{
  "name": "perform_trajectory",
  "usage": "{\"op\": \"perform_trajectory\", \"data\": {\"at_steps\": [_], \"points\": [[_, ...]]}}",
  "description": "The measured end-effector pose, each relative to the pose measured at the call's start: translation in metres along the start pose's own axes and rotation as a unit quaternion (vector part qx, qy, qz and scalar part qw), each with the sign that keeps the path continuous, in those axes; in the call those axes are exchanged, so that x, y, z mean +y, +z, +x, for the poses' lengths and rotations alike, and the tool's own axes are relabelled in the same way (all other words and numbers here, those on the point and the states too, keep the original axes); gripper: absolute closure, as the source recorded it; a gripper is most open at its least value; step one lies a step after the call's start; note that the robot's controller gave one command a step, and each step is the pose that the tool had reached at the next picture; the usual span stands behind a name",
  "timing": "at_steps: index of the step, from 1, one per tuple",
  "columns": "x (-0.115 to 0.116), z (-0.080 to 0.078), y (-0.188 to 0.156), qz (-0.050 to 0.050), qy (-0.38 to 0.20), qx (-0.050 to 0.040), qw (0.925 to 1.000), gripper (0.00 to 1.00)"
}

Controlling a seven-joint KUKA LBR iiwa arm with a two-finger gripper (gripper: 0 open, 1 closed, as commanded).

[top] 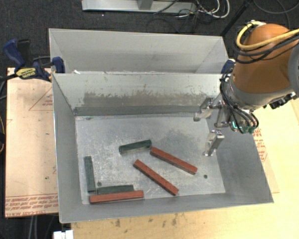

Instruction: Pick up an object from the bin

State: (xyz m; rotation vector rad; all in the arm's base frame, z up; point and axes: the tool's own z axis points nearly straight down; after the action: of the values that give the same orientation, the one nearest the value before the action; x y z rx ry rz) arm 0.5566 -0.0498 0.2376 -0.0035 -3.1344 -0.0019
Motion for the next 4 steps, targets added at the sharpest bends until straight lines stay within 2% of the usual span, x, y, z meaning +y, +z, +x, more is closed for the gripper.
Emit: {"op": "perform_trajectory", "data": {"at_steps": [1, 2, 3, 4], "points": [[0.0, -0.001, -0.004, 0.0, -0.001, -0.0041, 1.0, 0.0], [-0.008, 0.008, 0.05, 0.0, 0.012, -0.007, 0.9999, 0.0], [-0.013, -0.026, 0.158, 0.0, 0.069, -0.0118, 0.9976, 1.0], [-0.013, -0.022, 0.16, 0.0, 0.068, -0.0051, 0.9977, 0.0]]}}
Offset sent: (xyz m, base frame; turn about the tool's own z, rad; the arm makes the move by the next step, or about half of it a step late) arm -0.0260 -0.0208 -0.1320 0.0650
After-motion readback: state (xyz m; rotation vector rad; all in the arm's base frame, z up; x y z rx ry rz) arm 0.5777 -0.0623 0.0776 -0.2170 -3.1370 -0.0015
